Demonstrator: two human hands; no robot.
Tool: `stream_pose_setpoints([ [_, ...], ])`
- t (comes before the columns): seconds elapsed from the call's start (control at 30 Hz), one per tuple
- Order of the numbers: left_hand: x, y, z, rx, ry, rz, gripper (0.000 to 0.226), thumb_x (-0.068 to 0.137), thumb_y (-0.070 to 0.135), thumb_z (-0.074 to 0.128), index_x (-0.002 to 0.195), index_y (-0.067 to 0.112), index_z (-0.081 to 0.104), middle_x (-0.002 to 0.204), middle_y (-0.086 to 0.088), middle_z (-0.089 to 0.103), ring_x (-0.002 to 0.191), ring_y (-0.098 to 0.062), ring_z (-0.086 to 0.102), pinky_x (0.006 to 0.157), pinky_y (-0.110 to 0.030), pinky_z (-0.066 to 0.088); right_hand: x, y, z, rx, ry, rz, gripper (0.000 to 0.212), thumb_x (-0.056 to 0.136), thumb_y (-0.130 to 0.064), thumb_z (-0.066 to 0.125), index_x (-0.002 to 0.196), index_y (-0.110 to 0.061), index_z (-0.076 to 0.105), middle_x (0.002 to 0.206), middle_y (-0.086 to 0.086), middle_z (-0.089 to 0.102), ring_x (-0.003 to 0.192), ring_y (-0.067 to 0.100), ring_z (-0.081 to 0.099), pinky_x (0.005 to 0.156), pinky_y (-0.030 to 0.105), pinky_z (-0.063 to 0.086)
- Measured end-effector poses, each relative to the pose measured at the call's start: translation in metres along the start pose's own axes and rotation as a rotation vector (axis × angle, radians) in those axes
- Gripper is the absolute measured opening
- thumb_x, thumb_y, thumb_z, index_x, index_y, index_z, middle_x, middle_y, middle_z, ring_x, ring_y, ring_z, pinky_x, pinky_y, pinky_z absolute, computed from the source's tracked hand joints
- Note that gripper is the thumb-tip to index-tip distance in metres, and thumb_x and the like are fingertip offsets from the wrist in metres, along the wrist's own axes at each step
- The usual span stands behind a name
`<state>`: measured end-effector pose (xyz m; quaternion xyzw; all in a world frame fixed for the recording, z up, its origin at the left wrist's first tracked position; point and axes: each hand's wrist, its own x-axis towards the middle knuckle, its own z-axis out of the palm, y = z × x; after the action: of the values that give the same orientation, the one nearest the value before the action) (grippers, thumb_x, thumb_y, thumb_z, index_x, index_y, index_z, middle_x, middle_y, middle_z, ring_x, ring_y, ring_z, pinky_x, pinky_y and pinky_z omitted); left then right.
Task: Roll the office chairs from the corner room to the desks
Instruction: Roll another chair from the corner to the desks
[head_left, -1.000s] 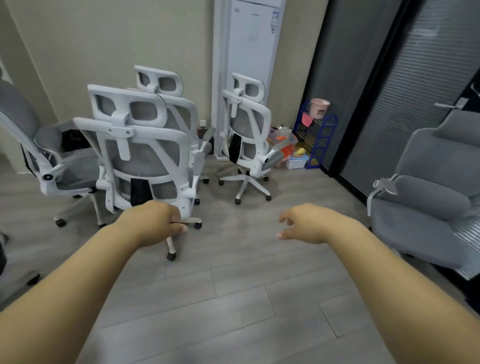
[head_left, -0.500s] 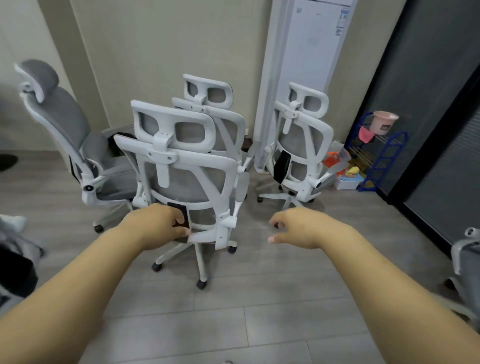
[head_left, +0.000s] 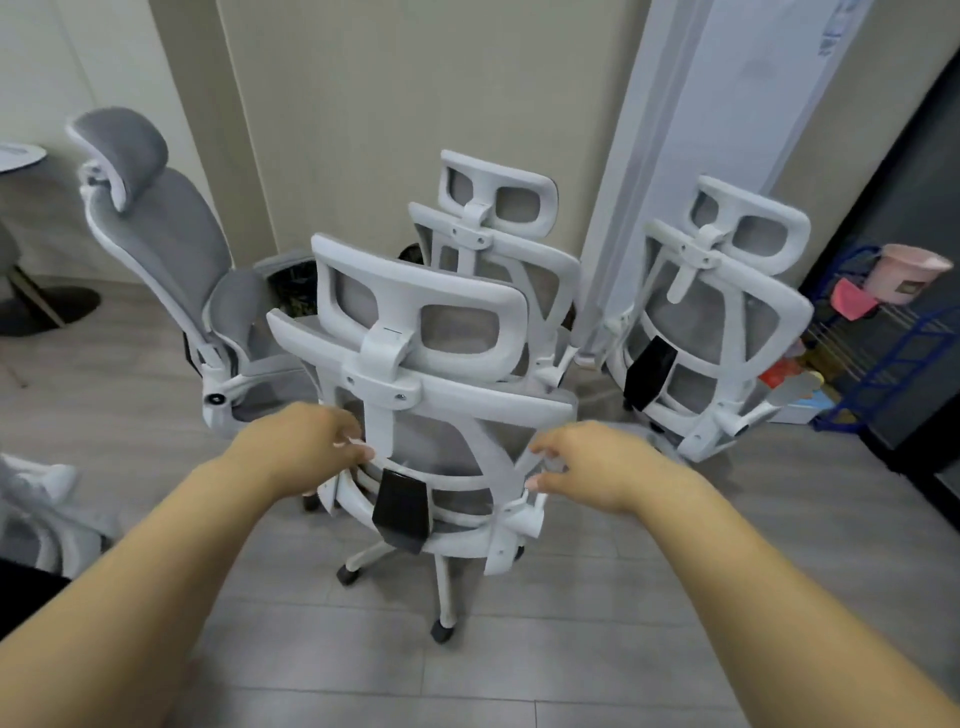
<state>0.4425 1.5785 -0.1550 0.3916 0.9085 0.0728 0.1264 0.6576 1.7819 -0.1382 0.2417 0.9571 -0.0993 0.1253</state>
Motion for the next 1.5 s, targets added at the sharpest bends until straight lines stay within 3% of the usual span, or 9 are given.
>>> stream_pose_setpoints([
  [0.17,0.053,-0.041,-0.008,-0.065,0.052,-0.009,0.034,0.084,0.052,0.054,0.111,0.032,0.060,0.115,0.006,0.063,0.105,-0.017,0.058,0.087,-0.039,0.049,0.057,-0.023,-0.007,0.000,0.099,0.013,0.045,0.090,-0.049,0.052,0.130,-0.028,0.050,0.128,-0.005,0.055,0.113,0.018,0.052,0.089,0.036,0.048],
  [0.37,0.123,-0.088,-0.021,-0.074,0.152,0.162,0.039,0.086,0.037,0.059,0.123,0.024,0.056,0.123,0.001,0.054,0.113,-0.023,0.052,0.090,-0.041,0.047,0.114,-0.049,-0.004,0.019,0.298,0.091,0.045,0.090,-0.047,0.051,0.131,-0.028,0.047,0.127,-0.006,0.052,0.118,0.018,0.048,0.089,0.034,0.044],
  [0.47,0.152,-0.102,-0.028,-0.057,0.171,0.251,0.040,0.085,0.035,0.062,0.122,0.021,0.058,0.120,-0.004,0.052,0.113,-0.026,0.048,0.091,-0.043,0.046,0.131,-0.058,0.002,0.028,0.323,0.176,0.046,0.091,-0.046,0.050,0.133,-0.028,0.044,0.129,-0.005,0.050,0.119,0.018,0.044,0.093,0.037,0.042],
  [0.63,0.182,-0.116,-0.027,0.034,0.134,0.398,0.044,0.083,0.047,0.061,0.121,0.025,0.061,0.124,-0.003,0.059,0.114,-0.029,0.052,0.100,-0.043,0.038,0.142,-0.063,0.016,0.053,0.343,0.300,0.044,0.091,-0.049,0.049,0.129,-0.027,0.051,0.125,-0.001,0.053,0.114,0.023,0.050,0.088,0.037,0.044],
  [0.77,0.190,-0.122,-0.028,0.007,0.134,0.471,0.055,0.075,0.060,0.047,0.114,0.026,0.066,0.115,-0.002,0.066,0.104,-0.029,0.059,0.095,-0.047,0.044,0.139,-0.064,0.025,0.116,0.343,0.366,0.042,0.092,-0.049,0.047,0.129,-0.030,0.053,0.126,-0.001,0.056,0.117,0.023,0.050,0.093,0.036,0.043],
  [1.0,0.170,-0.115,-0.024,-0.047,0.129,0.473,0.038,0.083,0.044,0.063,0.114,0.022,0.067,0.119,-0.004,0.066,0.110,-0.029,0.058,0.097,-0.043,0.042,0.122,-0.072,0.038,0.238,0.385,0.439,0.040,0.092,-0.045,0.051,0.127,-0.025,0.056,0.128,-0.003,0.052,0.120,0.022,0.044,0.099,0.035,0.039],
  [1.13,0.147,-0.110,-0.016,-0.087,0.136,0.487,0.043,0.080,0.053,0.059,0.111,0.024,0.069,0.116,-0.002,0.067,0.108,-0.028,0.059,0.094,-0.042,0.043,0.094,-0.075,0.048,0.263,0.398,0.458,0.038,0.091,-0.045,0.053,0.123,-0.026,0.058,0.127,-0.005,0.052,0.119,0.020,0.044,0.097,0.035,0.040],
  [1.3,0.095,-0.091,0.001,-0.121,0.126,0.522,0.046,0.079,0.059,0.055,0.110,0.028,0.068,0.115,0.003,0.067,0.106,-0.024,0.059,0.093,-0.044,0.044,0.030,-0.076,0.069,0.299,0.428,0.508,0.037,0.090,-0.046,0.054,0.121,-0.026,0.059,0.128,-0.008,0.051,0.121,0.019,0.043,0.097,0.036,0.041],
  [1.5,0.018,-0.053,0.028,-0.166,0.121,0.593,0.037,0.081,0.051,0.061,0.112,0.031,0.067,0.115,0.010,0.065,0.107,-0.018,0.056,0.093,-0.039,0.040,-0.076,-0.077,0.105,0.349,0.466,0.617,0.038,0.089,-0.047,0.055,0.122,-0.029,0.058,0.124,-0.010,0.052,0.121,0.014,0.042,0.095,0.034,0.042],
])
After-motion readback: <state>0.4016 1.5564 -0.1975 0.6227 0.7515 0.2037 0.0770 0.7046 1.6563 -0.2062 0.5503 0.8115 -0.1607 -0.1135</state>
